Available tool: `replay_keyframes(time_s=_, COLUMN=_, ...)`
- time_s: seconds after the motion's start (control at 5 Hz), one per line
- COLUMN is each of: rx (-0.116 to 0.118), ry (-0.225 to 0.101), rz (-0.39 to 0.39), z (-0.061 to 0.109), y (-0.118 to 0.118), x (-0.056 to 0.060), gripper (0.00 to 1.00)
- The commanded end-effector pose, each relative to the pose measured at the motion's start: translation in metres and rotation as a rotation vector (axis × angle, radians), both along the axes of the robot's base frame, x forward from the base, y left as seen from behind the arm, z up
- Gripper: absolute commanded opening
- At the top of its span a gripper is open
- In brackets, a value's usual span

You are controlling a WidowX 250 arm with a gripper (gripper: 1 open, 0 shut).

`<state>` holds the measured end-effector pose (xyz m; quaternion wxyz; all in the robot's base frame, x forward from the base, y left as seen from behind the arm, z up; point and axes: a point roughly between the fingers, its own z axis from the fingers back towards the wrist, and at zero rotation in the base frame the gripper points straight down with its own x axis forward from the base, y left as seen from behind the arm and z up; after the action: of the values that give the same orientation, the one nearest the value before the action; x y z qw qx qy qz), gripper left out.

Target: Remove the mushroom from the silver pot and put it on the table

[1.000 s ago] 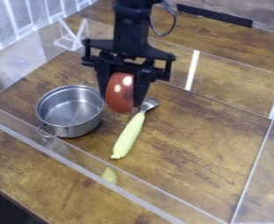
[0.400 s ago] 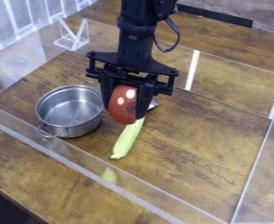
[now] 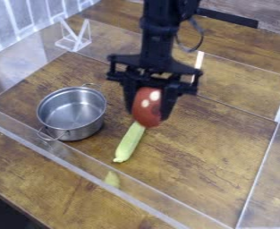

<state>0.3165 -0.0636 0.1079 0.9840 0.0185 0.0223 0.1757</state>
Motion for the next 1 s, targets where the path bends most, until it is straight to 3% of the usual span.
replay_keyframes(time_s=0.0, rx=-0.020, ry=-0.046, rz=0.049, z=0.013, y=-0.019, x=0.009, gripper=0.00)
replay_keyframes(time_s=0.2, rx=-0.024, ry=-0.047, rz=0.135, z=0.015, y=-0.027, x=0.008, gripper=0.00)
replay_keyframes(time_s=0.8, rx=-0.034, ry=-0.066, rz=0.238, z=0.022, y=-0.024, x=0.016, gripper=0.00)
